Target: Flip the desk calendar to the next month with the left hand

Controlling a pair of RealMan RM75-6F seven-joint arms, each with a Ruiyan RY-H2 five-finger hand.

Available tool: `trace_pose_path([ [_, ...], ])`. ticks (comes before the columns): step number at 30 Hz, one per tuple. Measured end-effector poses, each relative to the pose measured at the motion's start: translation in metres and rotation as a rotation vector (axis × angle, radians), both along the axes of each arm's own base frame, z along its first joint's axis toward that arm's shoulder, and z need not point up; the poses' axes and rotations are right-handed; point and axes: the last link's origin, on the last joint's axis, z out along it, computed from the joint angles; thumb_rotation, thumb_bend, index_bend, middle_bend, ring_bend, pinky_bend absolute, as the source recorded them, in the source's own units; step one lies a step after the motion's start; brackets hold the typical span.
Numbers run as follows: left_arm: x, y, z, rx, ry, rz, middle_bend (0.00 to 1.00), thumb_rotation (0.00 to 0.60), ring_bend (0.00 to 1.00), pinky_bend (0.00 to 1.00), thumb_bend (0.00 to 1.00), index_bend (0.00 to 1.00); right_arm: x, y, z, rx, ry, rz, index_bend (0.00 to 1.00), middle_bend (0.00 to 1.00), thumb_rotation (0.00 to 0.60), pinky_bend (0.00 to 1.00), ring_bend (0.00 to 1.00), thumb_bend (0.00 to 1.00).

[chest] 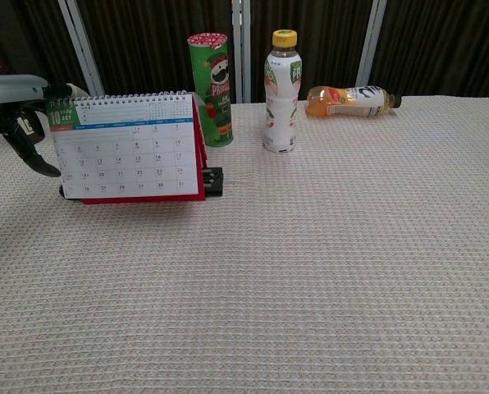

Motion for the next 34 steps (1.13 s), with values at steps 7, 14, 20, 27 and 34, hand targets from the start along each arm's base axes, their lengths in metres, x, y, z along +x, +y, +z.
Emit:
trace_pose_path([
  [7,0.003,0.001,0.004,0.034,-0.029,-0.015,0.00,0.600,0.16,0.18,0.00,0.00,0.000,0.000,0.000,0.000,-0.001,0.000,0.00,0.00,0.600,0.00,0.00,0.00],
  [14,0.011,-0.005,0.025,0.200,-0.089,-0.134,0.00,0.600,0.01,0.07,0.00,0.00,-0.001,0.000,0.000,0.000,0.001,0.000,0.00,0.00,0.600,0.00,0.00,0.00],
  [20,-0.001,-0.039,0.038,0.289,-0.096,-0.173,0.00,0.600,0.00,0.03,0.00,0.00,-0.002,-0.001,0.002,-0.007,0.005,-0.004,0.00,0.00,0.600,0.00,0.00,0.00],
  [27,-0.043,-0.120,0.044,0.320,-0.007,-0.132,0.00,0.600,0.00,0.00,0.00,0.00,0.000,-0.001,0.000,-0.007,0.015,-0.003,0.00,0.00,0.600,0.00,0.00,0.00],
  [34,-0.071,-0.166,0.052,0.386,0.042,-0.079,0.00,0.600,0.00,0.00,0.00,0.00,0.001,-0.002,0.001,-0.018,0.021,0.001,0.00,0.00,0.600,0.00,0.00,0.00],
])
